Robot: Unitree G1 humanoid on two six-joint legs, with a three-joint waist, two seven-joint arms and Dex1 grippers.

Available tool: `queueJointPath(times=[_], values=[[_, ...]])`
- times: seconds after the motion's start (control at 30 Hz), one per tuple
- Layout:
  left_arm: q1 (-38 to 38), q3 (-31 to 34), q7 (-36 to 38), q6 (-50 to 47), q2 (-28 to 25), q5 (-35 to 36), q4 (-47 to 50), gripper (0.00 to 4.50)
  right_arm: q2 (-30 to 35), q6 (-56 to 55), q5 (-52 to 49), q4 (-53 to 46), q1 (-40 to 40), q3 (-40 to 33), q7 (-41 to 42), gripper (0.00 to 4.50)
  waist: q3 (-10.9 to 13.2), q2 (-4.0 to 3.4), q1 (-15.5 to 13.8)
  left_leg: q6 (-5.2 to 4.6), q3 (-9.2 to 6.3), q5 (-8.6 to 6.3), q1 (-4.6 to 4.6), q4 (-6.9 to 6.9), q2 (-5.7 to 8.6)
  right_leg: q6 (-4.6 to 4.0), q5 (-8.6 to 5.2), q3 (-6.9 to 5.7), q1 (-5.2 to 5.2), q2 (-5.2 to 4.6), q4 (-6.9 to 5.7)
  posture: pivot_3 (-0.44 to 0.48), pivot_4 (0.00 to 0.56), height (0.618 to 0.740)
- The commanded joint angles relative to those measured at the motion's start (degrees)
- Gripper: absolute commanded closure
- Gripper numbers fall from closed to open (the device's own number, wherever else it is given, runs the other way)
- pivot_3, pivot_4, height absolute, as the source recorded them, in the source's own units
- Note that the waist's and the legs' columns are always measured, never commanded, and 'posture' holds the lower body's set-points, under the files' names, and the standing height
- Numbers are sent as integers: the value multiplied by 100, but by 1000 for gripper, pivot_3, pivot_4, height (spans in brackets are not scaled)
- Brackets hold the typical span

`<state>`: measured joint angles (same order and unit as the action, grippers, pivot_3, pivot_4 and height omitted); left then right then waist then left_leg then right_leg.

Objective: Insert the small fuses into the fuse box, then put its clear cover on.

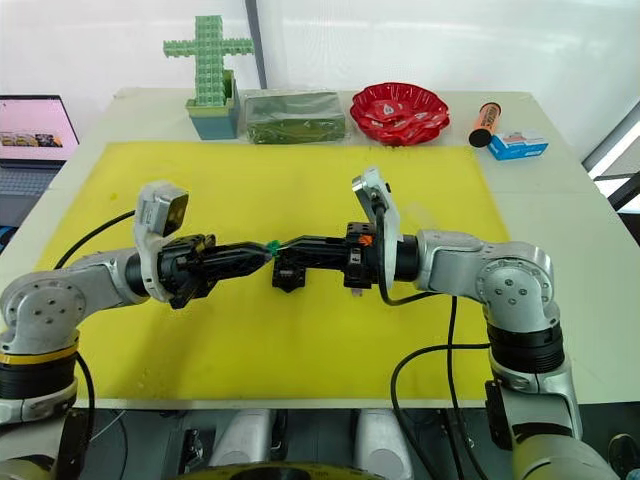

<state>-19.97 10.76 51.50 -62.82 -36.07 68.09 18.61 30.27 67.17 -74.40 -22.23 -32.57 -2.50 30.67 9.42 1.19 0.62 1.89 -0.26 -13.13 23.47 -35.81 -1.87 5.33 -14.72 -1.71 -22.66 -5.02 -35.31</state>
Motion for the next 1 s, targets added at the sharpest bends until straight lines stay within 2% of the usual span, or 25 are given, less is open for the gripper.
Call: queueJointPath(times=[0.03,0.23,0.27,0.5,0.7,0.9,1.0], values=[[166,30,202,284,-203,-193,206,2415,99,-113,95,-113,-33,-1,169,4500,0,0,-1,0,1,0,0,5,0,-1,0,0,-2,0,3,0,150,740],[907,139,284,1061,-374,-842,461,237,421,-291,883,-79,-259,332,496,4500,2,-3,-3,0,6,0,0,17,-1,-18,-10,2,-7,-2,13,0,150,740],[1007,138,282,1217,-354,-960,493,11,496,-320,1055,-76,-321,426,567,4500,3,-5,-3,0,7,0,1,18,-1,-19,-10,4,-8,-2,13,0,150,740],[1284,33,41,1973,-36,-1416,743,11,629,-385,1689,17,-771,825,951,4500,5,-6,-32,1,8,0,4,20,-3,-25,-13,5,-12,-7,17,0,150,740],[946,-116,251,1783,-298,-1290,749,11,989,-677,2335,-61,-703,1260,1588,4500,5,-6,-37,0,11,0,6,19,0,-24,-13,5,-13,-7,19,0,150,740],[593,-417,655,1898,-468,-1533,451,11,1072,-807,2617,-41,-726,1369,1952,4500,6,-6,-10,0,10,0,6,20,-1,-24,-13,3,-13,-2,18,0,150,740],[385,-599,889,1938,-487,-1639,280,630,1076,-782,2640,-120,-694,1353,2048,4500,6,-5,-8,0,9,0,6,20,-1,-23,-13,3,-14,0,17,0,150,740]])
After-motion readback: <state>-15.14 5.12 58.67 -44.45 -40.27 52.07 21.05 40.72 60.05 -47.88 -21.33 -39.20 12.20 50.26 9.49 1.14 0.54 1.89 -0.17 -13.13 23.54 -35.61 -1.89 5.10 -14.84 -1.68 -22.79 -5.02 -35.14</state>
